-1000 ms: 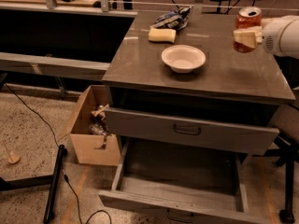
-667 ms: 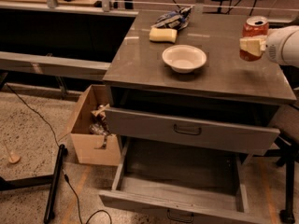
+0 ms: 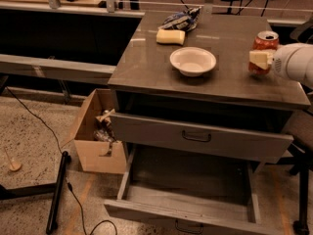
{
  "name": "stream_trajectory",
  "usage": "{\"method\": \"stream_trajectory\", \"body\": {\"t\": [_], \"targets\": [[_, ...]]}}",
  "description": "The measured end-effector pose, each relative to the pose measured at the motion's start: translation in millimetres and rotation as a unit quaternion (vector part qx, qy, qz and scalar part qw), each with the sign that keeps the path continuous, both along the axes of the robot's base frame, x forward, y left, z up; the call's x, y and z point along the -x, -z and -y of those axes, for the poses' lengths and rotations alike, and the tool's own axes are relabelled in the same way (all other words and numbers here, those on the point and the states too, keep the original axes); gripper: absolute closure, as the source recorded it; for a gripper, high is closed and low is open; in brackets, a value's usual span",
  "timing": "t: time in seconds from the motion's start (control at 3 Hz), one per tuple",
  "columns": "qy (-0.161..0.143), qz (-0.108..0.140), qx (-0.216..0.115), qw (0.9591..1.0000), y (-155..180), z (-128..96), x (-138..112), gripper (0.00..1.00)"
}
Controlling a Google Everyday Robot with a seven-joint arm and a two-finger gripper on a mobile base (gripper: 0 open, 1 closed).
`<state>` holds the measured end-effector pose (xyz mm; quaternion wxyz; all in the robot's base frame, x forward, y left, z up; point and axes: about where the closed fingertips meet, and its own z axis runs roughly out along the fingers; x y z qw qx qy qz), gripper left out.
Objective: Pick coke can from paper bowl and place on counter
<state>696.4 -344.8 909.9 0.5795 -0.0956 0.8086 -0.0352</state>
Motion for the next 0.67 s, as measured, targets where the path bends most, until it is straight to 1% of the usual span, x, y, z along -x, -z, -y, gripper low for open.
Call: {"method": "stream_trajectory", "body": {"t": [0.33,0.67], "targets": [[0.004,-0.007,-0.021,0.9997,13.7,-4.6,-4.1,0.56],[0.007,-0.013,-0.034,0.9993,21.3,-8.1,-5.5,0.33]]}}
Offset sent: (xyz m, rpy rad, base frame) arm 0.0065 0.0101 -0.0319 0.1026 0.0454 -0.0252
